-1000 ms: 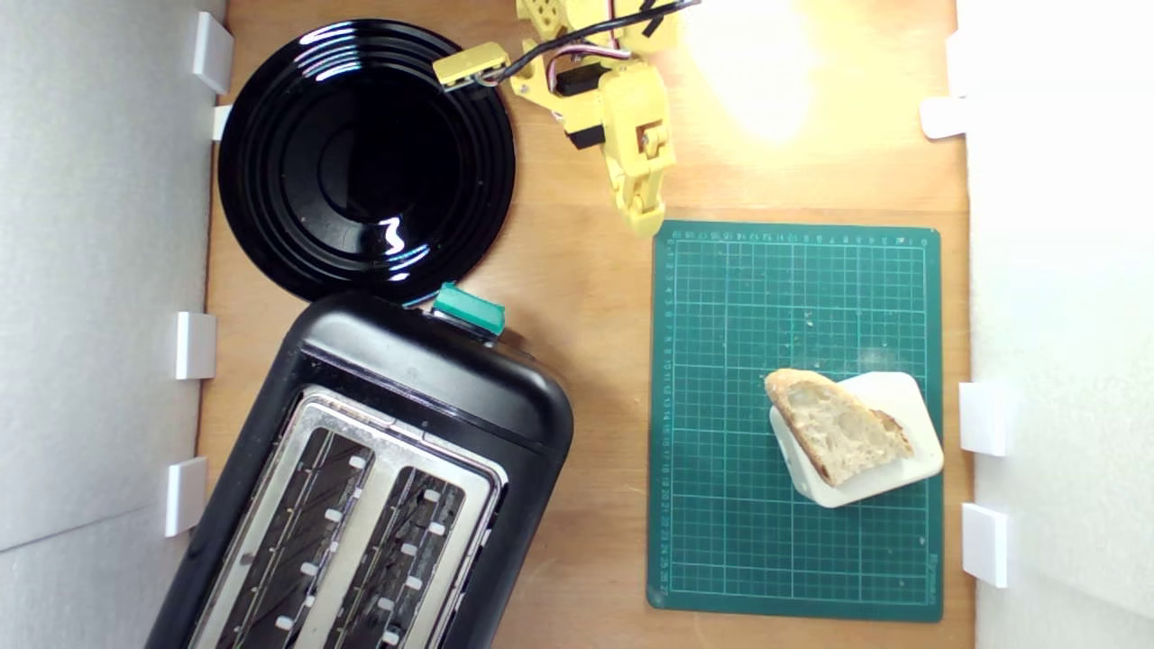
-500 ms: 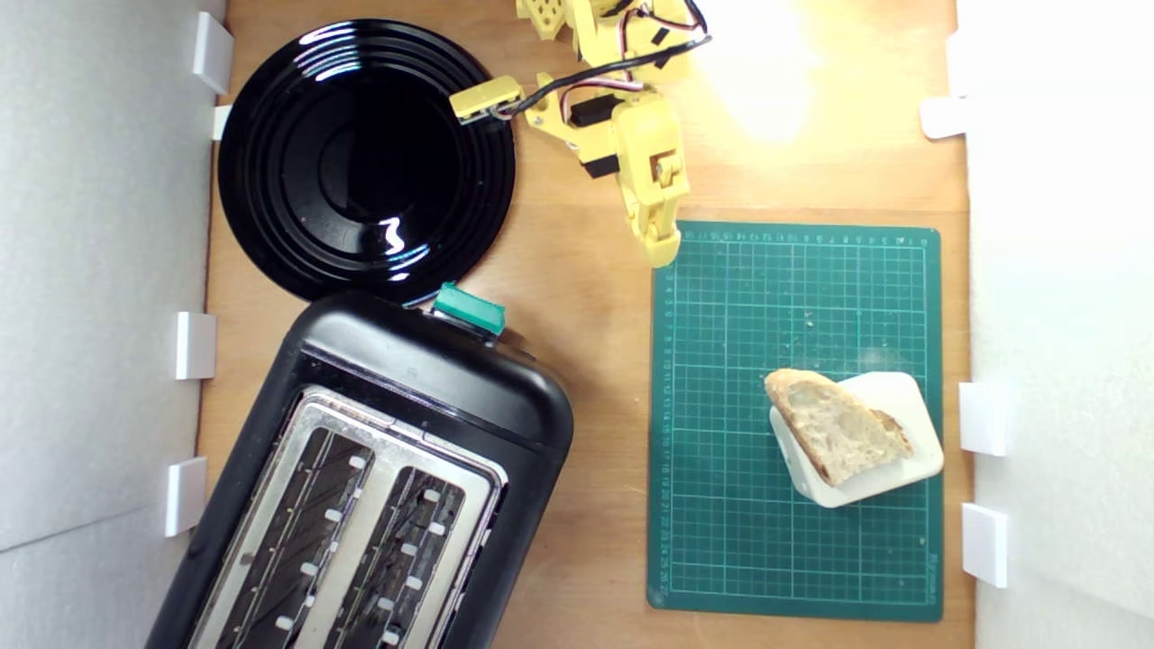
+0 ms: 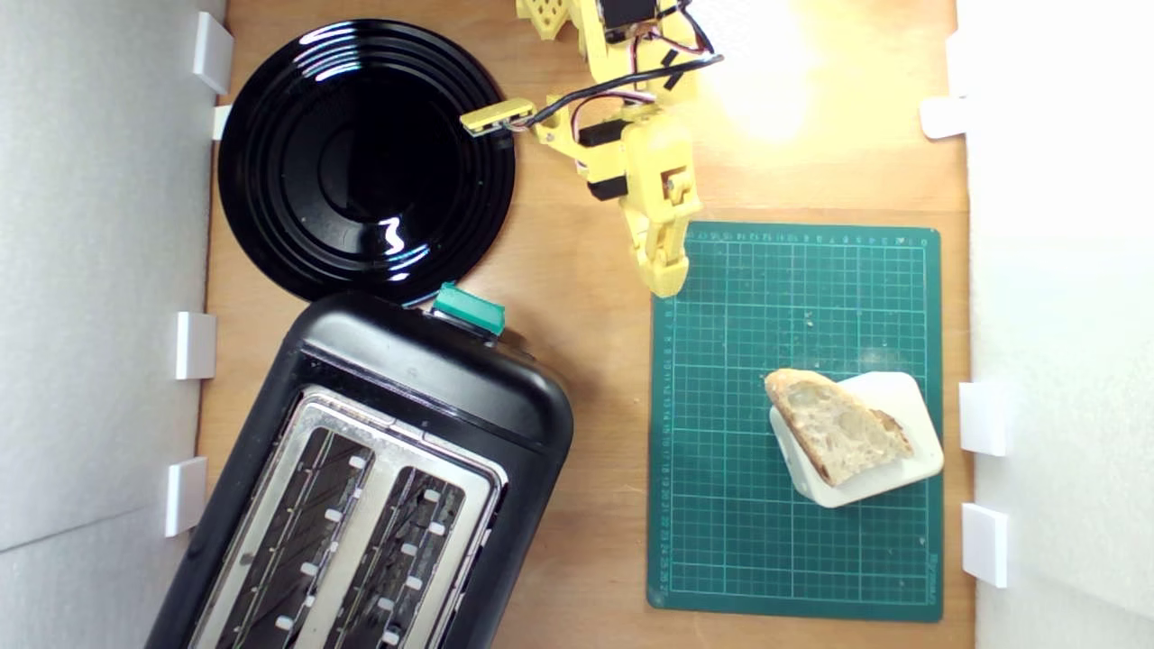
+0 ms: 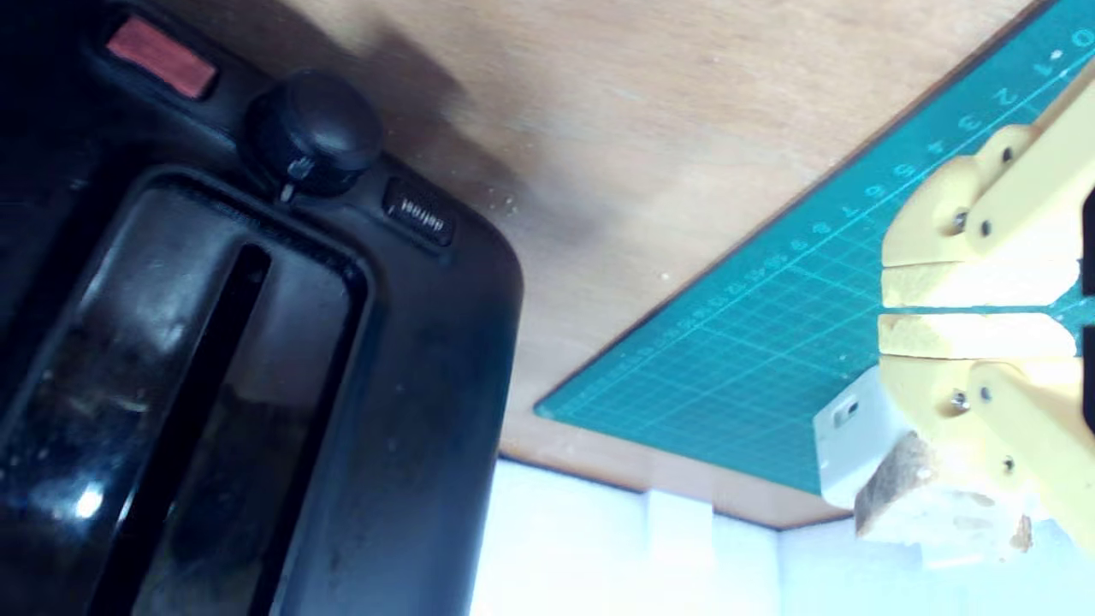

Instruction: Pick bread and place in toaster

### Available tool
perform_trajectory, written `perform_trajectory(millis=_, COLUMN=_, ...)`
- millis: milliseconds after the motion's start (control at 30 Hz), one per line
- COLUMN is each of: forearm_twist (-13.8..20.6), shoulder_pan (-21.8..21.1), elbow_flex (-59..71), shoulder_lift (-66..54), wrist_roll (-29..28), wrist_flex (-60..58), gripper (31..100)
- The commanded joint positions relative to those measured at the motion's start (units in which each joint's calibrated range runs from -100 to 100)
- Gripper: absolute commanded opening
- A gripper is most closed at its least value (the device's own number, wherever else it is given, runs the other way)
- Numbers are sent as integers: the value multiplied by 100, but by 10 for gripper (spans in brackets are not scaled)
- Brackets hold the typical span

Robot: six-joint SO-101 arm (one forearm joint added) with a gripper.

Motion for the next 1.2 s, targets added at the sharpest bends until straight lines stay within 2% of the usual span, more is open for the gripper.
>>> perform_trajectory(millis=0, forearm_twist=17, shoulder_pan=-68, elbow_flex=-68, shoulder_lift=581, wrist_roll=-2, wrist_flex=-942, gripper=323)
perform_trajectory(millis=100, forearm_twist=35, shoulder_pan=-92, elbow_flex=-95, shoulder_lift=1014, wrist_roll=-2, wrist_flex=-1454, gripper=319)
perform_trajectory(millis=267, forearm_twist=905, shoulder_pan=-205, elbow_flex=-113, shoulder_lift=1355, wrist_roll=-2, wrist_flex=-1557, gripper=320)
perform_trajectory(millis=533, forearm_twist=1485, shoulder_pan=-197, elbow_flex=-159, shoulder_lift=1455, wrist_roll=-18, wrist_flex=-1736, gripper=324)
perform_trajectory(millis=600, forearm_twist=1676, shoulder_pan=-140, elbow_flex=-150, shoulder_lift=1504, wrist_roll=-201, wrist_flex=-1983, gripper=324)
perform_trajectory(millis=667, forearm_twist=1748, shoulder_pan=-68, elbow_flex=-177, shoulder_lift=1671, wrist_roll=-395, wrist_flex=-2273, gripper=325)
perform_trajectory(millis=900, forearm_twist=1748, shoulder_pan=-35, elbow_flex=-204, shoulder_lift=2278, wrist_roll=-410, wrist_flex=-3254, gripper=332)
perform_trajectory(millis=1000, forearm_twist=1748, shoulder_pan=-27, elbow_flex=-204, shoulder_lift=2528, wrist_roll=-191, wrist_flex=-3536, gripper=377)
perform_trajectory(millis=1167, forearm_twist=1902, shoulder_pan=-19, elbow_flex=-286, shoulder_lift=3069, wrist_roll=34, wrist_flex=-4159, gripper=398)
